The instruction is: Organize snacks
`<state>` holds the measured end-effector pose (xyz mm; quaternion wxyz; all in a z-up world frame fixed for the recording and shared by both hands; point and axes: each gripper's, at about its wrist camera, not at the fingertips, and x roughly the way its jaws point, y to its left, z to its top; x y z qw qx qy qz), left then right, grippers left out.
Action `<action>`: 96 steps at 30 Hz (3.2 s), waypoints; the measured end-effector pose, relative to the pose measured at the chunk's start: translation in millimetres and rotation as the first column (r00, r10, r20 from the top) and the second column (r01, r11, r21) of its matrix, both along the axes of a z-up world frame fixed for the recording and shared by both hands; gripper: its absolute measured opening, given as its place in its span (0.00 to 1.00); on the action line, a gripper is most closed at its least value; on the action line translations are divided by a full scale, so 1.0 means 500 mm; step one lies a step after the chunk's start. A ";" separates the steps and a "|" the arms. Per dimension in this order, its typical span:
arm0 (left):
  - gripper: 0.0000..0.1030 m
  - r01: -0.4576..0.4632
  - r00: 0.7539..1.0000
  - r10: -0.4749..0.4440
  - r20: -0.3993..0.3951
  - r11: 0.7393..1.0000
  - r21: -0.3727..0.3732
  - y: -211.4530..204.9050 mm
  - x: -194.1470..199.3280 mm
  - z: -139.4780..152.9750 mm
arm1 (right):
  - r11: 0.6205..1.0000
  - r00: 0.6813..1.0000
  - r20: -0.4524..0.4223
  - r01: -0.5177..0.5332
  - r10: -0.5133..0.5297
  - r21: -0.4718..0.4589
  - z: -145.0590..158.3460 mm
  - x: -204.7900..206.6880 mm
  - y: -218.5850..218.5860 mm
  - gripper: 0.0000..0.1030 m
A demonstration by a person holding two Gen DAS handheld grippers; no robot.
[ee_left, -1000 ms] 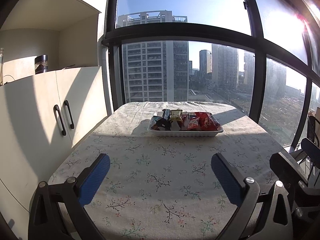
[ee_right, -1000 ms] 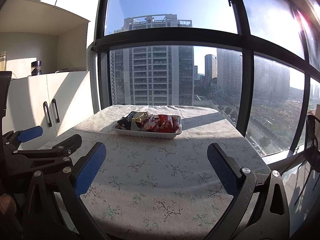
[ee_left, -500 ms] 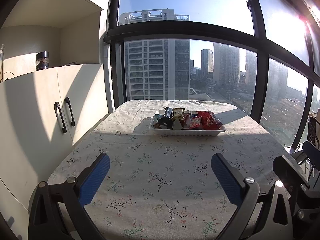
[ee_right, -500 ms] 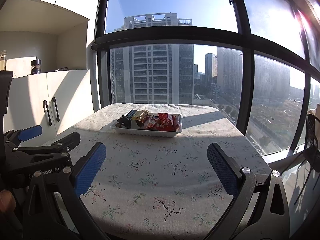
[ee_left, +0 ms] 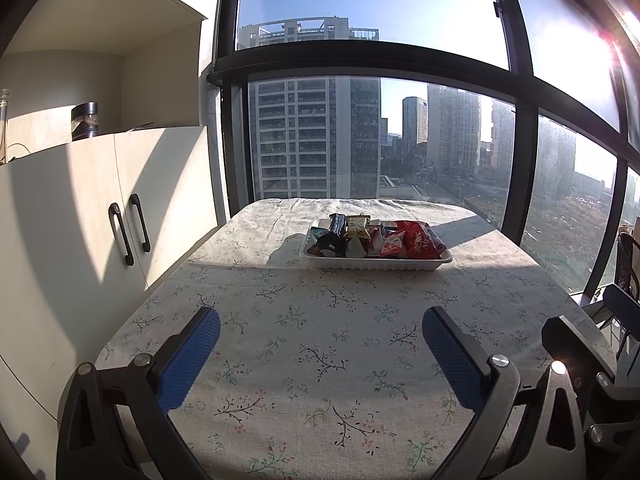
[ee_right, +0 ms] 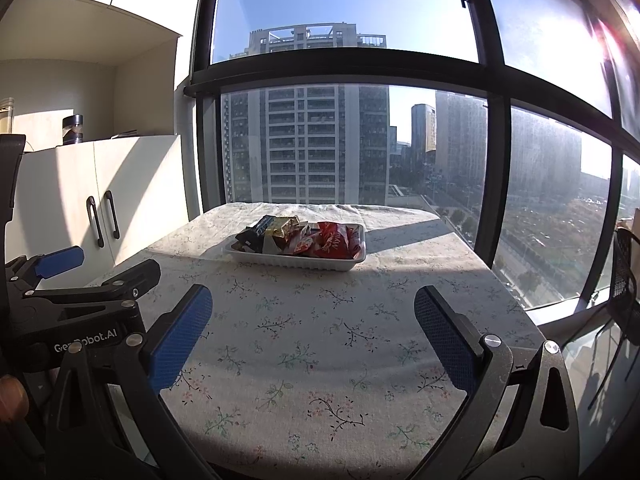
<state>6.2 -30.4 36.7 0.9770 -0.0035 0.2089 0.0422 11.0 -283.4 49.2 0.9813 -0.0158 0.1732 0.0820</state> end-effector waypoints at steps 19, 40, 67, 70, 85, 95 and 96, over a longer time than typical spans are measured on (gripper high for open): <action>1.00 0.002 1.000 -0.002 -0.002 1.000 0.002 0.001 0.001 -0.002 | 1.000 1.000 -0.011 -0.012 0.012 -0.007 -0.011 0.001 -0.002 1.00; 1.00 0.003 1.000 -0.003 -0.003 1.000 0.004 0.000 0.003 -0.002 | 1.000 1.000 -0.017 -0.023 0.023 -0.012 -0.015 0.003 -0.002 1.00; 1.00 0.003 1.000 -0.003 -0.006 1.000 0.004 0.001 0.004 -0.003 | 1.000 1.000 -0.017 -0.026 0.026 -0.013 -0.013 0.005 -0.002 1.00; 1.00 0.003 1.000 -0.003 -0.007 1.000 0.005 0.001 0.004 -0.004 | 1.000 1.000 -0.018 -0.025 0.025 -0.012 -0.013 0.005 -0.002 1.00; 1.00 0.003 1.000 -0.003 -0.008 1.000 0.004 0.000 0.005 -0.005 | 1.000 0.999 -0.019 -0.027 0.027 -0.013 -0.013 0.005 -0.002 1.00; 1.00 0.004 1.000 -0.004 -0.009 1.000 0.004 0.000 0.005 -0.006 | 1.000 0.999 -0.019 -0.026 0.026 -0.012 -0.012 0.005 -0.002 1.00; 1.00 0.004 1.000 -0.004 -0.010 1.000 0.003 0.000 0.005 -0.008 | 1.000 0.999 -0.019 -0.026 0.026 -0.013 -0.012 0.005 -0.002 1.00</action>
